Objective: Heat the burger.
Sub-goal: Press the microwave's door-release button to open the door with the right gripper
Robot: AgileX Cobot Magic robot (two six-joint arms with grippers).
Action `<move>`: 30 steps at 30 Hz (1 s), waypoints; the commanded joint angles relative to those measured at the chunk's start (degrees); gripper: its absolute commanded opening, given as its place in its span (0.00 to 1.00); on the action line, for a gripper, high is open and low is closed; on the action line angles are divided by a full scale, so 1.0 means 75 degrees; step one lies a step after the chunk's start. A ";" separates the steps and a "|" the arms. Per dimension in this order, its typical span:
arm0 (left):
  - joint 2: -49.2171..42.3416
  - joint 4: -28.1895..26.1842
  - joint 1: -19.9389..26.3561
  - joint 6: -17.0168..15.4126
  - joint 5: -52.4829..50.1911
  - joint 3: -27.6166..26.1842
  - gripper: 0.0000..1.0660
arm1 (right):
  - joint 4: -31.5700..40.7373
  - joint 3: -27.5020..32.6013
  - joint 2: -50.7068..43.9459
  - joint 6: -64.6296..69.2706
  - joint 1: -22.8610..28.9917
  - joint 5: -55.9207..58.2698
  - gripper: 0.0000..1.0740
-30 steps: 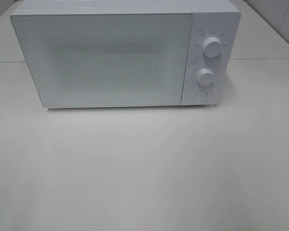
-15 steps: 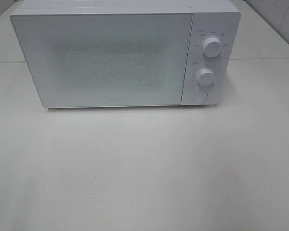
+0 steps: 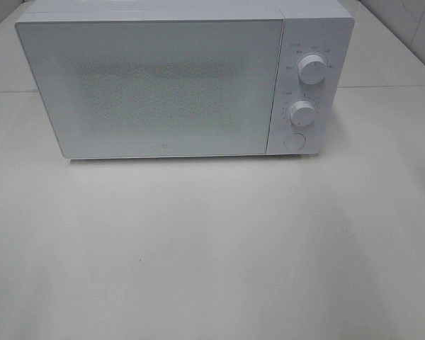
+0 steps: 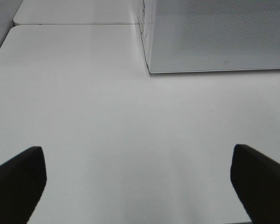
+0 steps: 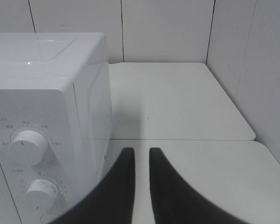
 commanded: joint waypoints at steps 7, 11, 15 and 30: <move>-0.0153 -0.0023 -0.0015 -0.0015 -0.0107 0.0008 0.96 | -0.0031 0.0817 0.1681 0.0733 -0.0038 -0.2529 0.15; -0.0153 -0.0023 -0.0015 -0.0015 -0.0107 0.0008 0.96 | -0.0084 0.1039 0.2223 0.0963 -0.0038 -0.3354 0.16; -0.0153 -0.0023 -0.0015 -0.0015 -0.0107 0.0008 0.96 | -0.0084 0.1131 0.2475 0.1176 -0.0023 -0.3583 0.16; -0.0153 -0.0023 -0.0015 -0.0015 -0.0107 0.0008 0.96 | -0.0160 0.1131 0.2636 0.2666 0.0519 -0.3316 0.00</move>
